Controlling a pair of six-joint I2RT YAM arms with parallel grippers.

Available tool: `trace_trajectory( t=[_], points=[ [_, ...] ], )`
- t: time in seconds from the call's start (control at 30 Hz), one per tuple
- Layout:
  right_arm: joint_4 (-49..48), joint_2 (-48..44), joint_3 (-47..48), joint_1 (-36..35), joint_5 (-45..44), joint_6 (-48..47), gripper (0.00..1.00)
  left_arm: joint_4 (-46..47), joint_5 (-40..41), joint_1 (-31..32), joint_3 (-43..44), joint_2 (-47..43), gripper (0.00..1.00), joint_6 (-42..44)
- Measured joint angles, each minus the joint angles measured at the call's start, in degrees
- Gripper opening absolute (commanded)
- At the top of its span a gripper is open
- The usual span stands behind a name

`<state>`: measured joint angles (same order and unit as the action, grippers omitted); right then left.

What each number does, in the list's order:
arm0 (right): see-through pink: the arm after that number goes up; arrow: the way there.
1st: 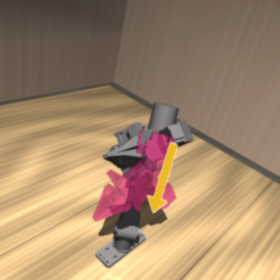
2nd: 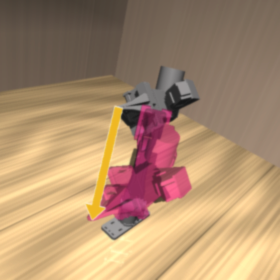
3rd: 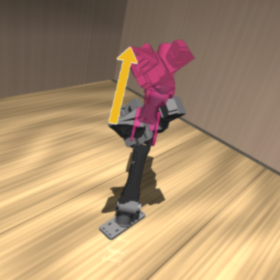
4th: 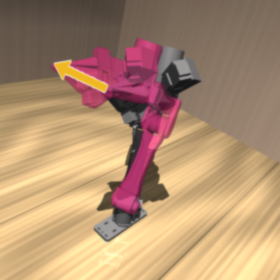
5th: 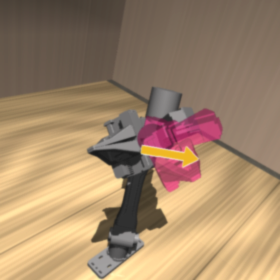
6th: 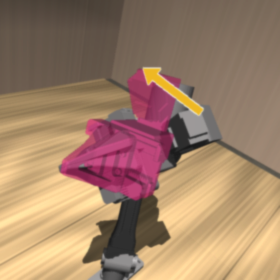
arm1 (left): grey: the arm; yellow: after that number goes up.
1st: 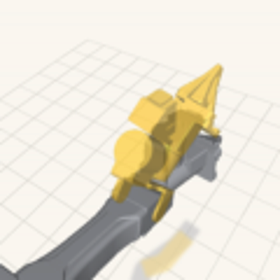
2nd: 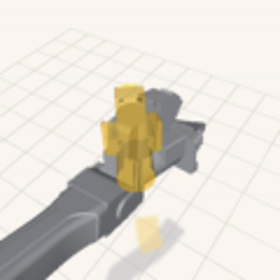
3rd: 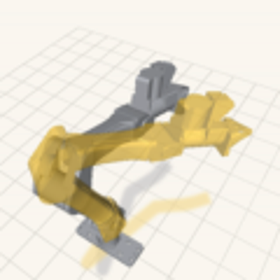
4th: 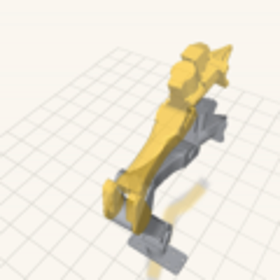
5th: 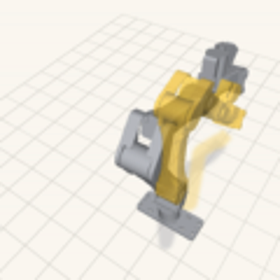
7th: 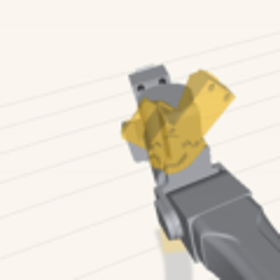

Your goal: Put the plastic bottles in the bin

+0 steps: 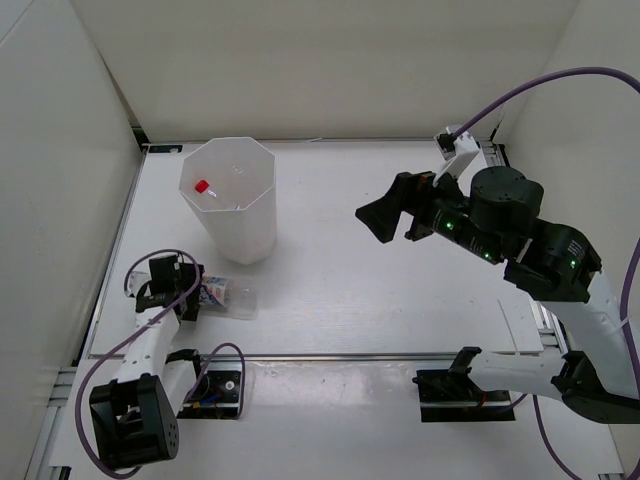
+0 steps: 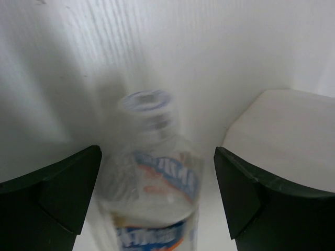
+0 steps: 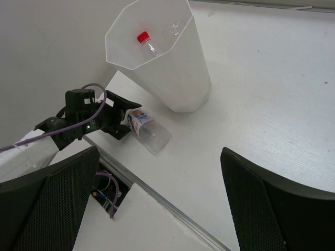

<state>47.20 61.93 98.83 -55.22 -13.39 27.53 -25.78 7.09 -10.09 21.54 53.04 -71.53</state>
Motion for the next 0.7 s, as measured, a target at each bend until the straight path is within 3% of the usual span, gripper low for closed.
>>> trace_trajectory(
  t=[0.1, 0.17, 0.23, 0.27, 0.37, 0.43, 0.57, 0.7],
  points=[
    [0.52, 0.17, 0.0, 0.0, 0.0, 0.48, 1.0, 6.01, -2.43, -0.28, -2.86, -1.14, 1.0, -0.11],
    [0.81, 0.28, 0.0, 0.0, 0.0, 0.76, 1.0, 9.81, -4.42, -0.35, -4.92, -2.08, 0.94, -0.61],
    [0.92, 0.31, -0.09, 0.0, 0.0, 1.03, 1.0, 12.57, -6.47, -0.35, -6.97, -3.28, 0.75, -0.83],
    [0.92, 0.31, -0.2, 0.0, 0.0, 1.29, 1.0, 13.4, -7.5, -0.37, -7.87, -3.87, 0.55, -0.81],
    [0.87, 0.31, -0.76, 0.0, 0.0, 2.25, 1.0, 14.14, -9.9, -0.35, -8.96, -5.9, 0.37, 0.57],
    [0.87, 0.13, -1.97, 0.0, 0.0, 2.84, 1.0, 12.35, -10.91, -0.35, -8.74, -7.19, 0.34, 1.6],
    [0.9, -0.04, -4.72, 0.0, 0.04, 4.09, 1.0, -3.41, -8.57, 0.26, -3.15, -8.96, 0.28, 2.16],
    [0.68, -0.55, -7.26, 0.0, 0.07, 5.57, 1.0, -23.89, -2.54, 3.87, 13.7, -10.03, 0.3, 3.17]
  ],
)
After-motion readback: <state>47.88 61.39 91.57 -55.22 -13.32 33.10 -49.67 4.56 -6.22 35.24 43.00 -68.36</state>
